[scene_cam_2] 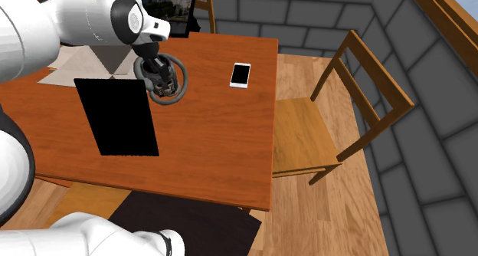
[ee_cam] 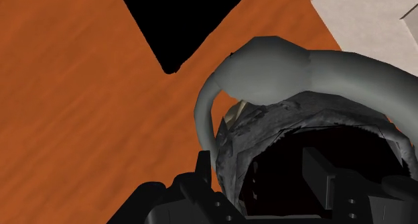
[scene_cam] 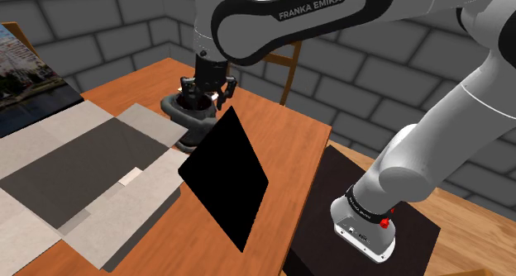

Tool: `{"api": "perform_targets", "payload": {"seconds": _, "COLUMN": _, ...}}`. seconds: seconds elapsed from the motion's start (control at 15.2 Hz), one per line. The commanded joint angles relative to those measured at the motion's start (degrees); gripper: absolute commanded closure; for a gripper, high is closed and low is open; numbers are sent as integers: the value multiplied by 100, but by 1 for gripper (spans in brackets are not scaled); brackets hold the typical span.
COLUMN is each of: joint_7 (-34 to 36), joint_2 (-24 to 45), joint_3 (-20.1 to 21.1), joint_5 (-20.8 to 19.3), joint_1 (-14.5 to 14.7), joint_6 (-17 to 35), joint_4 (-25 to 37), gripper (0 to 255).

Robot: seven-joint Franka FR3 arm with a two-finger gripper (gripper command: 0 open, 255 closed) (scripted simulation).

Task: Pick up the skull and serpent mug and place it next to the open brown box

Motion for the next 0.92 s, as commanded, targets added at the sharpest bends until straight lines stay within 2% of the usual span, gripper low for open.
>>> {"api": "perform_targets", "payload": {"seconds": 0.0, "joint_7": 25, "joint_2": 42, "joint_3": 14, "joint_5": -20, "joint_1": 6, "joint_6": 155, "joint_4": -94, "gripper": 255}}
{"api": "perform_targets", "payload": {"seconds": 0.86, "joint_7": 173, "joint_2": 458, "joint_3": 58, "joint_5": -227, "joint_1": 14, "joint_6": 1033, "joint_4": -591, "gripper": 255}}
